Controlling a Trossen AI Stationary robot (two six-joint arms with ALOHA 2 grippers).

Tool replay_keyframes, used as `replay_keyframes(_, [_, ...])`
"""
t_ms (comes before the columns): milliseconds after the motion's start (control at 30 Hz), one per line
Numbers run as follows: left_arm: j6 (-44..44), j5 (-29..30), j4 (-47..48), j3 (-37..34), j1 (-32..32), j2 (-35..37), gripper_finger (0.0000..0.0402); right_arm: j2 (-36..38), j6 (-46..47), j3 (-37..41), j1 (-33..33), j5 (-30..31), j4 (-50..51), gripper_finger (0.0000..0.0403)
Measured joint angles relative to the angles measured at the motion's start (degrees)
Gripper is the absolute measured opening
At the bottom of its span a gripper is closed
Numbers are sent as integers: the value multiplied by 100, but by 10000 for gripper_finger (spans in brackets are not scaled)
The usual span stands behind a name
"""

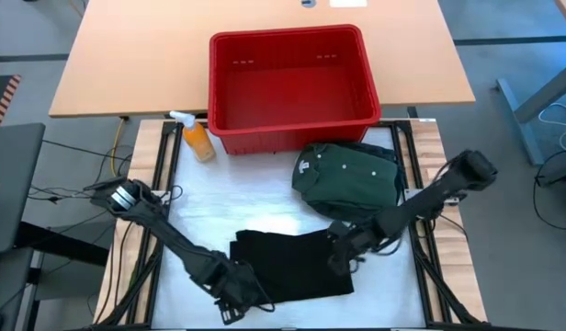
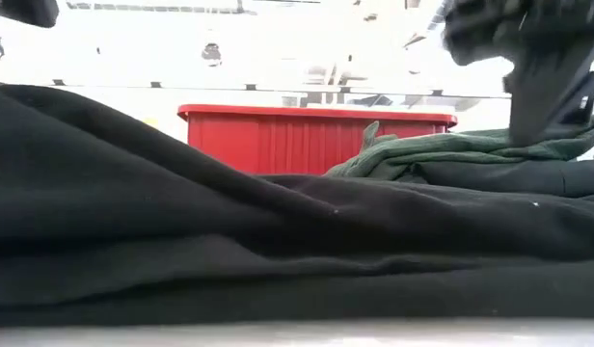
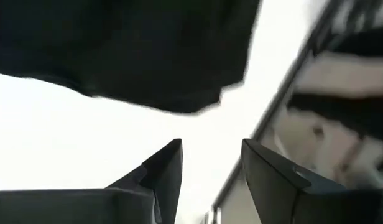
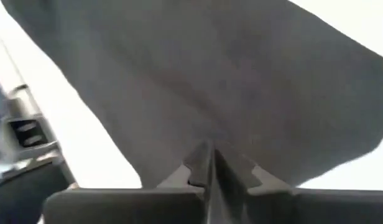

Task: Fold laundry
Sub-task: Fold the black shirt

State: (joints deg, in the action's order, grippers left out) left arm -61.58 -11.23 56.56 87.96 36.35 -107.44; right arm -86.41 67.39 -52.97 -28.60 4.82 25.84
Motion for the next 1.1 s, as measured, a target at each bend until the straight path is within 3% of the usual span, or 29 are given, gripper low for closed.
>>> replay_keyframes(167, [-526, 1435, 67, 0, 175, 380, 155, 1056, 322, 12, -210, 179, 590, 83])
replay_keyframes(333, [-217, 2245, 13, -78, 12, 694, 155, 1580, 2004, 671, -1080, 1075, 414, 146])
replay_keyframes(467, [189, 2655, -413, -680, -125, 1128, 155, 1588, 3427, 1382, -1726, 1912, -221, 213])
replay_keyframes(633, [505, 2514, -2096, -2215, -407, 2121, 155, 1131, 4445, 1864, -2197, 2556, -932, 276])
replay_keyframes(767, [348, 2272, -4140, -3662, -603, 2614, 155, 494, 4848, 1870, -2352, 2702, -1557, 294])
replay_keyframes(900, [-22, 2124, -5964, -4781, -642, 2597, 155, -244, 4855, 1864, -2324, 2712, -2753, 296])
replay_keyframes(967, [-228, 2098, -6436, -5145, -642, 2505, 155, -558, 4825, 1864, -2263, 2825, -3318, 295])
replay_keyframes(1100, [-464, 2059, -6459, -5466, -643, 2407, 155, -937, 4854, 1787, -2142, 2910, -3702, 271])
